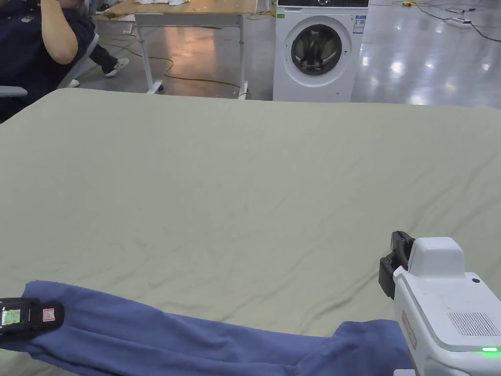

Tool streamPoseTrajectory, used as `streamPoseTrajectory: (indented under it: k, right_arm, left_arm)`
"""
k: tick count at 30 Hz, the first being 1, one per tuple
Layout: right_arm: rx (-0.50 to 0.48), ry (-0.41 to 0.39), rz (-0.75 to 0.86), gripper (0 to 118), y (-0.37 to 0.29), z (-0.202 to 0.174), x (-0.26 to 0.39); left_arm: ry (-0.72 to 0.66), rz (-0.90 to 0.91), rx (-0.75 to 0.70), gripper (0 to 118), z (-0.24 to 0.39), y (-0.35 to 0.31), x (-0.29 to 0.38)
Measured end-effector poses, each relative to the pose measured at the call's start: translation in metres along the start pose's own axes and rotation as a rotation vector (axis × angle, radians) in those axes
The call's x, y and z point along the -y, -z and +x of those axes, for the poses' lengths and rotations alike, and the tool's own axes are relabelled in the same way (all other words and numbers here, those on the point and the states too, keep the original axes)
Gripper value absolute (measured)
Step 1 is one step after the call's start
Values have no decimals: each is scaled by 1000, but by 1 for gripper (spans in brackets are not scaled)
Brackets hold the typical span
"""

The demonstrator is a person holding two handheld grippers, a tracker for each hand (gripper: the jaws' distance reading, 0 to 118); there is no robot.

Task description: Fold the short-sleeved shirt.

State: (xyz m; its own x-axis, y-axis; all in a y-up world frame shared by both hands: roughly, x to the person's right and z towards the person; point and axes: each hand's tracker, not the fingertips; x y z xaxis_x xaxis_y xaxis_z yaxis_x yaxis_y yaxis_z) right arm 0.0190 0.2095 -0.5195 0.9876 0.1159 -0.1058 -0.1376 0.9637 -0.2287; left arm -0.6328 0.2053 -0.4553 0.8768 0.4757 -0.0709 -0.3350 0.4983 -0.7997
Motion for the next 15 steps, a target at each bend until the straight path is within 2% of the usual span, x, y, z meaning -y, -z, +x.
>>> streamPoseTrajectory:
  k: [3, 7, 11, 15]
  right_arm:
    - [-6, -10, -4, 0, 1, 0, 1]
    - [-9, -6, -10, 0, 1, 0, 3]
    - [-6, 10, -7, 0, -2, 2, 5]
    - [-1, 22, -13, 0, -4, 5, 7]
  left_arm:
    - [47, -6, 19, 6, 24, 0, -3]
    - [90, -4, 148, 6, 75, 19, 1]
    - [124, -59, 217, 6, 120, 59, 9]
    - [157, -132, 211, 6, 157, 111, 20]
